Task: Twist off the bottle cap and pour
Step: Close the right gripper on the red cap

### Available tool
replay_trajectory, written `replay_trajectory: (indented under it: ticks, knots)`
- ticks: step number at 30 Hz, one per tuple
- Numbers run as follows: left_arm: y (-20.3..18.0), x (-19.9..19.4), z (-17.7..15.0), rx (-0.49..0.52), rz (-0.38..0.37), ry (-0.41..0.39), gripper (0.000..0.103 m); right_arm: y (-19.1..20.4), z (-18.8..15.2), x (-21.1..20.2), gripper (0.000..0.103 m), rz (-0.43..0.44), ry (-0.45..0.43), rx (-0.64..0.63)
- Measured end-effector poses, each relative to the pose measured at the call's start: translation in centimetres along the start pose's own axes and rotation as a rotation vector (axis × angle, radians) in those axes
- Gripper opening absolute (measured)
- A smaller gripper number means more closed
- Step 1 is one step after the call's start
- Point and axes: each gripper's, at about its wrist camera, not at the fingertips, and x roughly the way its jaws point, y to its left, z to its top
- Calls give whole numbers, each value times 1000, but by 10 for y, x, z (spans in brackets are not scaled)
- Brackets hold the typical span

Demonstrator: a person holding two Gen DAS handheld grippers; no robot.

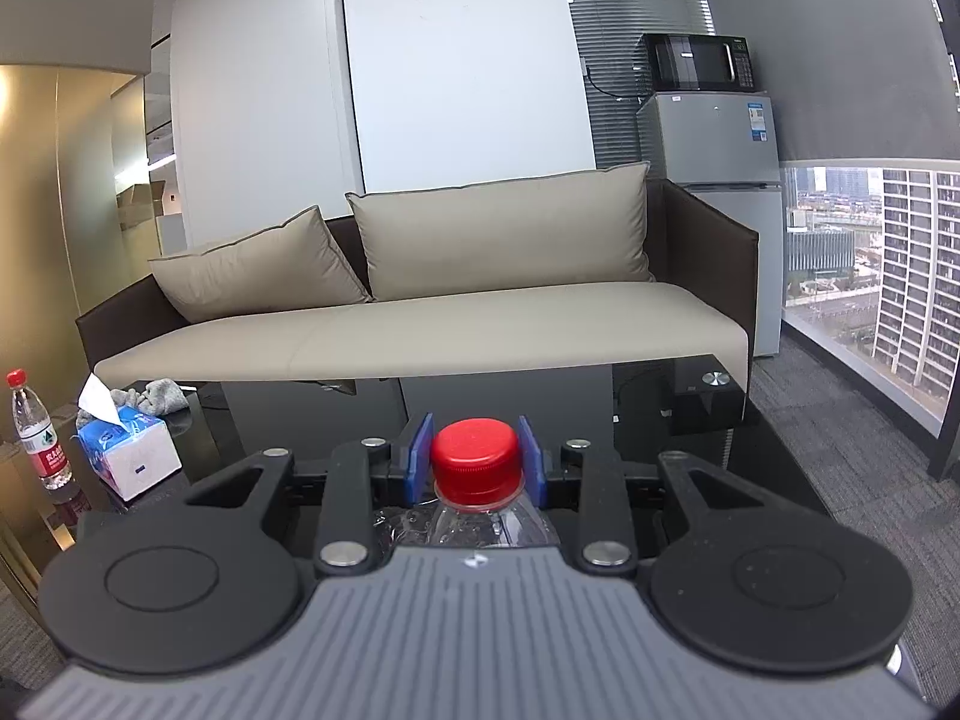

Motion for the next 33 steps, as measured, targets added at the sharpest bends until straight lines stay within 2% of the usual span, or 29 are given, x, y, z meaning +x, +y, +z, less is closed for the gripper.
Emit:
replay_trajectory:
  ticks: [1, 4, 13, 22, 33]
  knots:
    - [0, 0, 0, -5, 3, -8, 69, 0, 0, 0, 33, 0, 1, 0]
    - [2, 1, 2, -9, -14, -13, 57, 2, 0, 0, 33, -1, 2, -8]
    - [2, 4, 3, -2, -29, -17, 56, 1, 2, 0, 33, -17, 6, 6]
    - [-2, 5, 3, 10, -26, -20, 56, 13, 1, 3, 33, -101, -5, -56]
    - [-1, 6, 3, 14, -27, -20, 56, 8, -3, 4, 32, -80, -25, -76]
